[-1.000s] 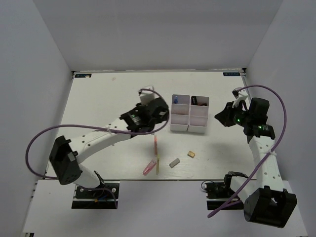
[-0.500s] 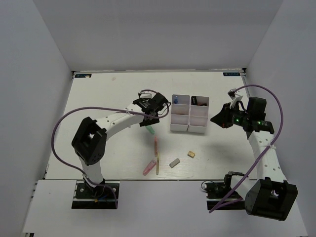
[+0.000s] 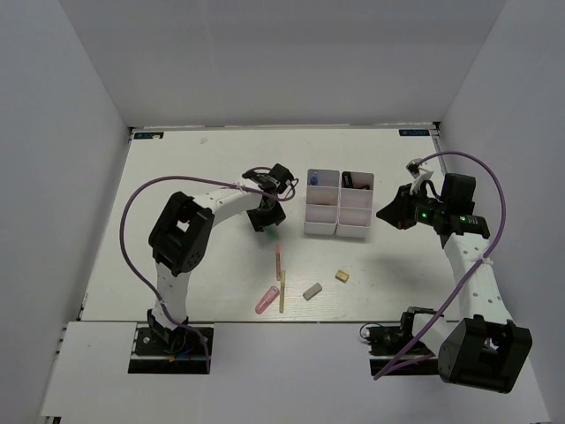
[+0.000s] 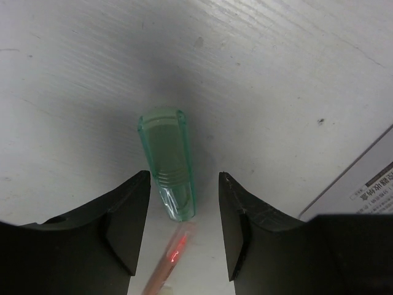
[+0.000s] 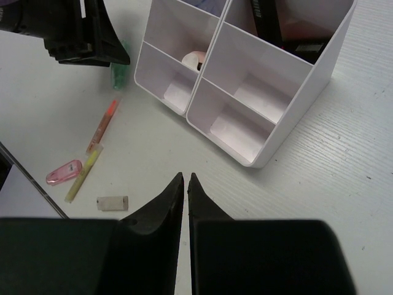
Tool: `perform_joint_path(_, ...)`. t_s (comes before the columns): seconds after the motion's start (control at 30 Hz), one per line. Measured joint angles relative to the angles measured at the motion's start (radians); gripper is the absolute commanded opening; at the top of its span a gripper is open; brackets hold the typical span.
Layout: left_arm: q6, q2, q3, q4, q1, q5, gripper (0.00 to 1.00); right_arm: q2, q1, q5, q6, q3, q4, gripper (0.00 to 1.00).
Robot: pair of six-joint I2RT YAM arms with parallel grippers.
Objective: Sort the stationery into containers
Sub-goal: Grab a piece of stationery with the left arm
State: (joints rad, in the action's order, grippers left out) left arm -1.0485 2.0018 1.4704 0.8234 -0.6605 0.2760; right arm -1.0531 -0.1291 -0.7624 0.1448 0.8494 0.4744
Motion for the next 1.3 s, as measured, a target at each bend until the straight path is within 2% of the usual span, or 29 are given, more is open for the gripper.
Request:
perform_joint_path(0.47, -0.034, 0.048, 0.031, 0.023, 0.013, -0.011, 0.59, 0.000, -0.001, 0.001, 0.003, 0.000, 0.002, 0.09)
perform_joint_path(0.53, -0.033, 0.060, 0.045, 0.026, 0.022, -0.011, 0.56, 0.000, -0.001, 0.001, 0.003, 0.000, 0.003, 0.09)
perform_joint_path(0.73, -0.031, 0.087, 0.081, 0.053, 0.035, -0.010, 0.55, 0.000, -0.001, 0.003, 0.002, 0.000, 0.003, 0.09)
perform_joint_path(1.03, -0.023, 0.111, 0.118, 0.100, 0.035, -0.011, 0.21, 0.000, -0.006, 0.004, 0.002, 0.000, 0.003, 0.09)
perform_joint_path(1.07, -0.022, 0.114, 0.123, 0.105, 0.035, -0.011, 0.14, 0.000, -0.009, 0.004, 0.002, 0.000, 0.003, 0.09)
perform_joint_path(1.13, -0.017, 0.116, 0.126, 0.109, 0.035, -0.014, 0.06, 0.000, -0.010, 0.004, 0.002, 0.000, 0.003, 0.09)
perform_joint_path(1.2, -0.011, 0.115, 0.126, 0.109, 0.035, -0.016, 0.01, 0.000, -0.013, 0.004, 0.002, 0.000, 0.003, 0.09)
perform_joint_path(1.3, 0.002, 0.086, 0.082, 0.080, 0.035, -0.028, 0.01, 0.000, -0.016, 0.003, 0.002, 0.000, 0.003, 0.09)
